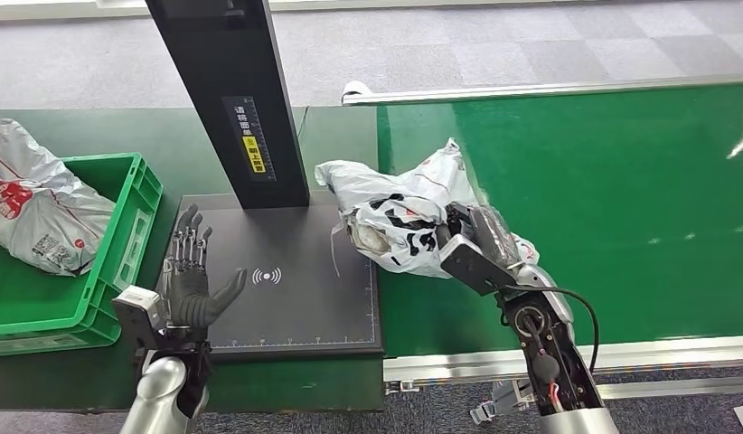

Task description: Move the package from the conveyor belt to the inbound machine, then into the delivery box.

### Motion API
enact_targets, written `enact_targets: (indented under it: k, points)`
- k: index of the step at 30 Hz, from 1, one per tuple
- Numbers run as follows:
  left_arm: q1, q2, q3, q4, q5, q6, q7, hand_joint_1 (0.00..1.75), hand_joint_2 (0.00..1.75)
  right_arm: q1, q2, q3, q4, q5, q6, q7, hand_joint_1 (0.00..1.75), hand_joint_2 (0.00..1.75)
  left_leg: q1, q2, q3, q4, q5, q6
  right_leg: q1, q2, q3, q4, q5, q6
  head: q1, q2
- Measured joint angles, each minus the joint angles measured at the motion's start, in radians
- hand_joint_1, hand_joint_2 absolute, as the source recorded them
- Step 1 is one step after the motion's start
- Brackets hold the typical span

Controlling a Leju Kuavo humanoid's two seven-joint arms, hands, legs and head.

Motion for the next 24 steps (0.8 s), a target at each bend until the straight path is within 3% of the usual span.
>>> enact_targets:
  k: [8, 20, 24]
  points:
    - [-0.020, 0.016, 0.062, 0.010, 0.006, 0.022, -0.002, 0.00, 1.75, -0.127, 0.043, 0.078, 0.176, -0.056, 0.050, 0.000, 1.75, 1.75, 0.000, 0.000, -0.001, 0.000, 0.000, 0.000, 0.000, 0.000, -0.001, 0.000, 0.000, 0.000, 0.000, 0.000]
    - [-0.051, 0.022, 0.131, 0.039, 0.010, 0.040, -0.004, 0.00, 1.75, -0.248, 0.164, 0.152, 0.405, -0.123, 0.102, -0.012, 1.75, 1.75, 0.001, 0.001, -0.001, 0.000, 0.000, -0.001, 0.001, 0.001, -0.001, 0.000, 0.000, 0.000, 0.000, 0.000]
    - [-0.060, 0.021, 0.152, 0.045, 0.008, 0.041, -0.005, 0.00, 1.75, -0.292, 0.234, 0.186, 0.466, -0.139, 0.130, -0.008, 1.75, 1.75, 0.001, 0.003, -0.001, 0.000, 0.000, -0.001, 0.002, 0.002, -0.001, 0.001, 0.000, -0.001, 0.000, 0.000]
